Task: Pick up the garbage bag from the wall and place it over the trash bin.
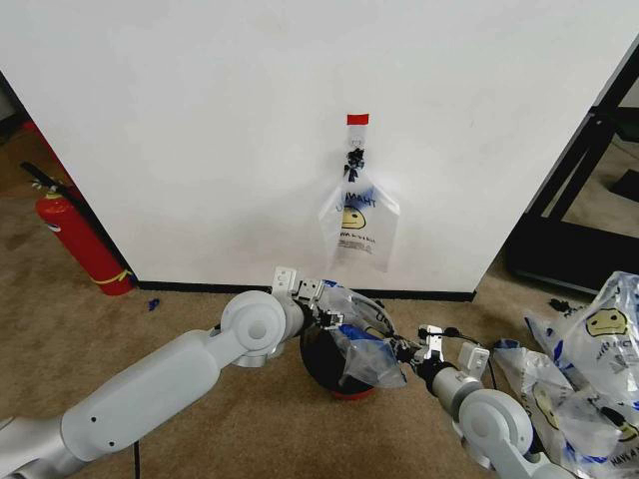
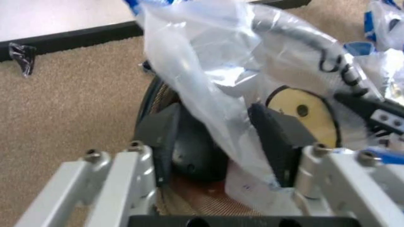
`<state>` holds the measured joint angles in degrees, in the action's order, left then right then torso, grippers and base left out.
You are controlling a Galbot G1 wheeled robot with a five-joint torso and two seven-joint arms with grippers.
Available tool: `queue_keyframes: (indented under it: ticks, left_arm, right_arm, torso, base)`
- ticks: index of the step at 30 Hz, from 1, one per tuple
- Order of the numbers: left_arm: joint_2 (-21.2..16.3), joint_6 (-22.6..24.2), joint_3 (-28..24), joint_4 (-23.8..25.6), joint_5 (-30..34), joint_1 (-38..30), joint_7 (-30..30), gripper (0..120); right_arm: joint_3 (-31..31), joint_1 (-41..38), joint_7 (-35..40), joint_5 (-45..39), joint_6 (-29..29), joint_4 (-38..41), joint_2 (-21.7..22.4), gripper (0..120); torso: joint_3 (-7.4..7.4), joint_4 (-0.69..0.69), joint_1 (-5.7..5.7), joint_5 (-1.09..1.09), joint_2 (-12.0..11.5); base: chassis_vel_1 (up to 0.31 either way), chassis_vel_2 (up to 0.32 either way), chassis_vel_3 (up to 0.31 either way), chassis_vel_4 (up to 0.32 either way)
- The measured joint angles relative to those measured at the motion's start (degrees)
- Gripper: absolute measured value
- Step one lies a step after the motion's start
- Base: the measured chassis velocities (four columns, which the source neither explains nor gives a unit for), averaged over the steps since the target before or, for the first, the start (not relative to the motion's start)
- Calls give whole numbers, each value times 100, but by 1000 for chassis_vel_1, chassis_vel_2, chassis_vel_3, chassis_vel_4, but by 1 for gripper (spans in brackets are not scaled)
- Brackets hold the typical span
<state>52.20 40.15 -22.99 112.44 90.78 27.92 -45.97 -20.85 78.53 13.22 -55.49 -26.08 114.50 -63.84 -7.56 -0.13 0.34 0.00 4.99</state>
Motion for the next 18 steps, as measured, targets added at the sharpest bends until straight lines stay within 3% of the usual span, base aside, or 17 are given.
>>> queue_keyframes:
  ticks: [11, 18]
  left_arm:
    - [-60, -24, -2, 13, -70, 110, 30, 3]
    - [-142, -43, 100, 33, -92, 145, 43, 0]
  right_arm:
    - [-88, 53, -75, -102, 86, 39, -32, 0]
    - [-126, 133, -176, -102, 168, 39, -112, 0]
  torso:
    - [0, 0, 0, 0, 0]
    - [0, 0, 0, 0, 0]
  base:
    - [0, 0, 0, 0]
    - [0, 0, 0, 0]
